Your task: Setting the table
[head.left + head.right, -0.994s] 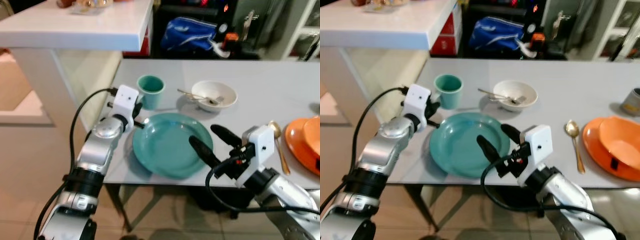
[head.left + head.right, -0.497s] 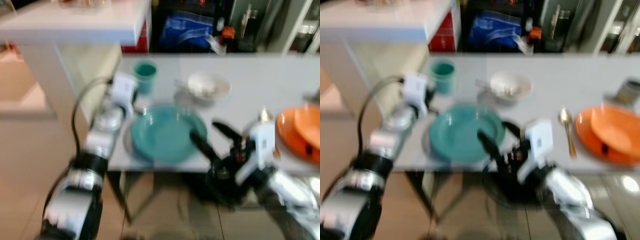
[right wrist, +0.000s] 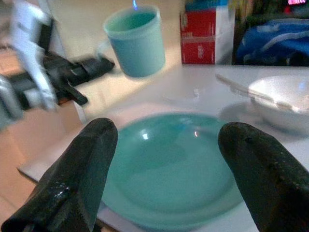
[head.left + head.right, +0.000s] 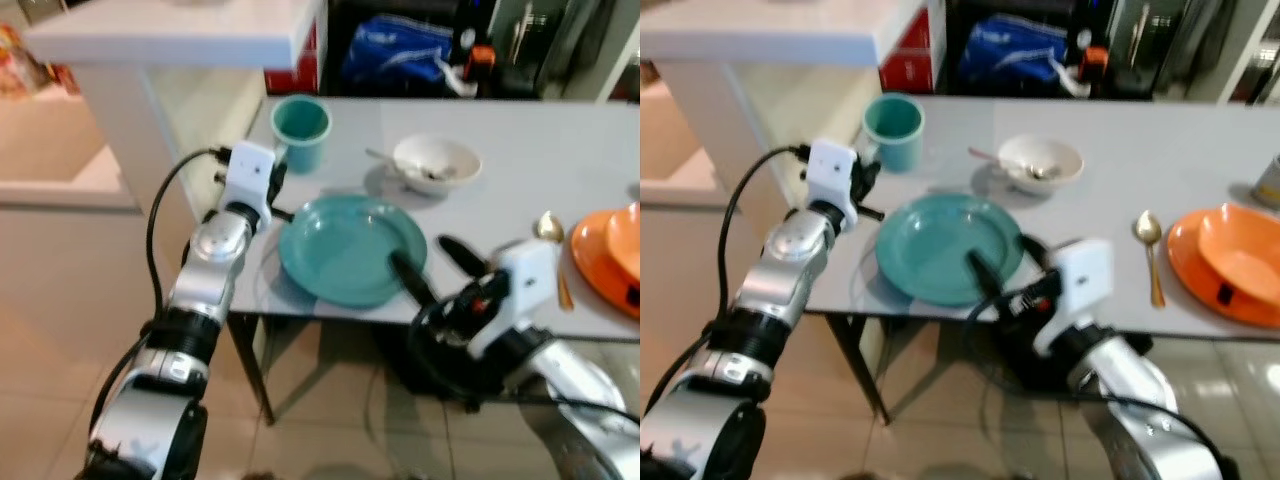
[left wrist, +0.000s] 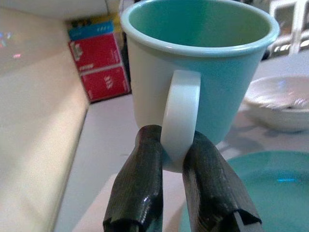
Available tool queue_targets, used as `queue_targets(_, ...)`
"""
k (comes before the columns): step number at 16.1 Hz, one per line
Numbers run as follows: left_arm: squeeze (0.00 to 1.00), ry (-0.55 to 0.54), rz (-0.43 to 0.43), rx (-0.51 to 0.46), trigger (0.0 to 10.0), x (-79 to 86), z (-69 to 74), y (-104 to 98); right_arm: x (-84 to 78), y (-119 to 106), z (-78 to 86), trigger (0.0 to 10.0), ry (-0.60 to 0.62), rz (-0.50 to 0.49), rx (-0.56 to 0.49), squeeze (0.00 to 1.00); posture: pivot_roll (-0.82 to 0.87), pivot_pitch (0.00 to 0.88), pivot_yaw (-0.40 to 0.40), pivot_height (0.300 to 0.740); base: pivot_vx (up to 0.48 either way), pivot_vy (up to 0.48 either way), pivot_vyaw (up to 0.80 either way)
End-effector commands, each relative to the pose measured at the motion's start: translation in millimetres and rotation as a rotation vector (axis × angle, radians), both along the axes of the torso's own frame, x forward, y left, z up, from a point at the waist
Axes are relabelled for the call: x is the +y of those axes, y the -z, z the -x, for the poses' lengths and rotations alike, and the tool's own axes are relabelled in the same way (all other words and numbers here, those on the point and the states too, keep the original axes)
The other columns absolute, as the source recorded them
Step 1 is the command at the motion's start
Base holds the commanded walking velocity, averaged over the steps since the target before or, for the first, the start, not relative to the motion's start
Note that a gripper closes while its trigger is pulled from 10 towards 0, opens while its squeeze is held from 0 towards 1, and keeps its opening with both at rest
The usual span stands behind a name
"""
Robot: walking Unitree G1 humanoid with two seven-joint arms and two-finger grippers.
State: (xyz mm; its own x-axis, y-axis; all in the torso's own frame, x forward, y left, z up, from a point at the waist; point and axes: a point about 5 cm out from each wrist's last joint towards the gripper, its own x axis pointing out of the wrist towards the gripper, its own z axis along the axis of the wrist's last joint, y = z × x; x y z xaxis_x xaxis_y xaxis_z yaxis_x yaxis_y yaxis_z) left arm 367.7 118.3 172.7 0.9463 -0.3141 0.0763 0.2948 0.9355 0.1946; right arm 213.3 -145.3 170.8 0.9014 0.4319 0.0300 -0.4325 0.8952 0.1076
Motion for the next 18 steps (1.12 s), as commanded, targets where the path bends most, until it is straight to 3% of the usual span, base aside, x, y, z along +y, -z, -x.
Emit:
queue_targets(1,0.0,0.008,-0.001,-0.03,10.0,-0.1,2.5,-6.1,0.0,-2.7,-0.9,10.0,0.013,-0.004,-0.02,0.0,-0.06,0.001,0.029,0.74,0.0,0.0,0.0)
queue_targets(4,0.0,0.014,0.028,-0.072,10.0,-3.1,10.4,-15.4,3.0,-2.7,-3.9,10.0,0.005,-0.019,-0.019,0.0,-0.04,0.0,0.021,0.74,0.0,0.0,0.0)
queue_targets(9,0.0,0.018,0.036,-0.062,10.0,-0.2,15.5,-17.3,6.3,-2.4,-8.9,10.0,-0.009,-0.024,-0.022,0.0,-0.03,0.0,0.011,0.74,0.105,0.0,-0.65)
queue_targets(16,0.0,-0.016,0.035,-0.063,10.0,7.9,15.2,-22.6,9.5,-6.0,-7.8,10.0,-0.049,-0.016,-0.05,0.0,-0.03,0.0,0.008,0.74,0.314,0.0,0.0)
queue_targets(18,0.0,-0.011,0.037,-0.066,10.0,7.5,15.8,-23.6,10.7,-6.9,-7.5,10.0,-0.057,0.011,-0.065,0.0,-0.03,0.0,0.007,0.74,0.334,0.0,0.62)
